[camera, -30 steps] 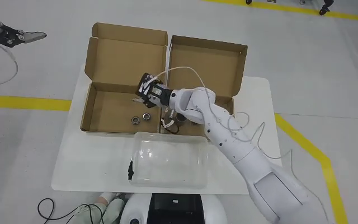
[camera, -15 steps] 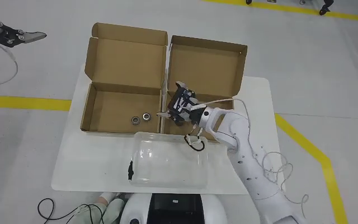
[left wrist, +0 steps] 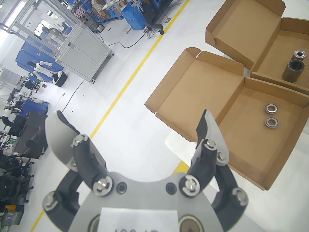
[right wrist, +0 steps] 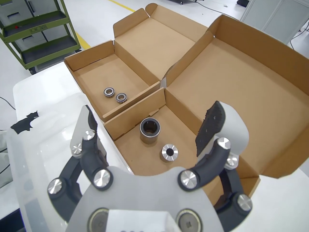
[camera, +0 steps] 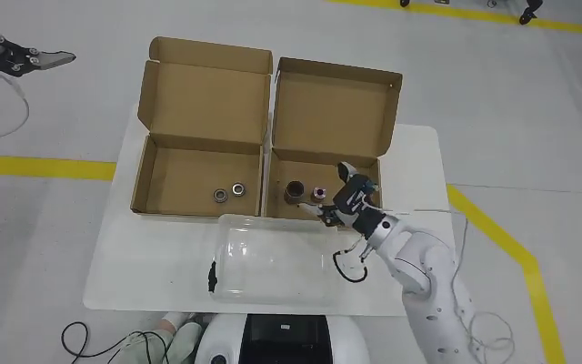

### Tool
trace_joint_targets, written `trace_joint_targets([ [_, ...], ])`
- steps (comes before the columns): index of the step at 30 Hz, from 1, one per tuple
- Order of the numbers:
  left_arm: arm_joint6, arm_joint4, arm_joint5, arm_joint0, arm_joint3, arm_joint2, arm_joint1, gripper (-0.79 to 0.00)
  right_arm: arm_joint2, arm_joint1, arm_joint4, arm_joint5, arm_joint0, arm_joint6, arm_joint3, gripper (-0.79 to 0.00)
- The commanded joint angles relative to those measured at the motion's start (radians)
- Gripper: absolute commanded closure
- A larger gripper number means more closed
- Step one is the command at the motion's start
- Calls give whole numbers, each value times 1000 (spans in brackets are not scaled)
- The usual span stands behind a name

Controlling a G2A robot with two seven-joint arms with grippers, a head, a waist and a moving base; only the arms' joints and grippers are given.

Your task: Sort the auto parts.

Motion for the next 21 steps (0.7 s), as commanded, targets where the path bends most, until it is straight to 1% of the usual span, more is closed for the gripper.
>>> trace_joint_targets([
  [1, 0, 0, 0, 0, 0, 0, 0, -785, 16, 4, 3, 16, -46, -6, -40, -785],
  [8, 0, 0, 0, 0, 0, 0, 0, -785, 89, 23, -29, 64, -216, -36, -184, -785],
  [11, 0, 0, 0, 0, 0, 0, 0, -785, 109, 28, -41, 105, -286, -45, -231, -785],
  [18, 0, 0, 0, 0, 0, 0, 0, -785, 179, 38, -59, 167, -401, -162, -239, -785],
  [21, 0, 0, 0, 0, 0, 0, 0, -785, 185, 42, -84, 177, -449, -229, -258, -785],
])
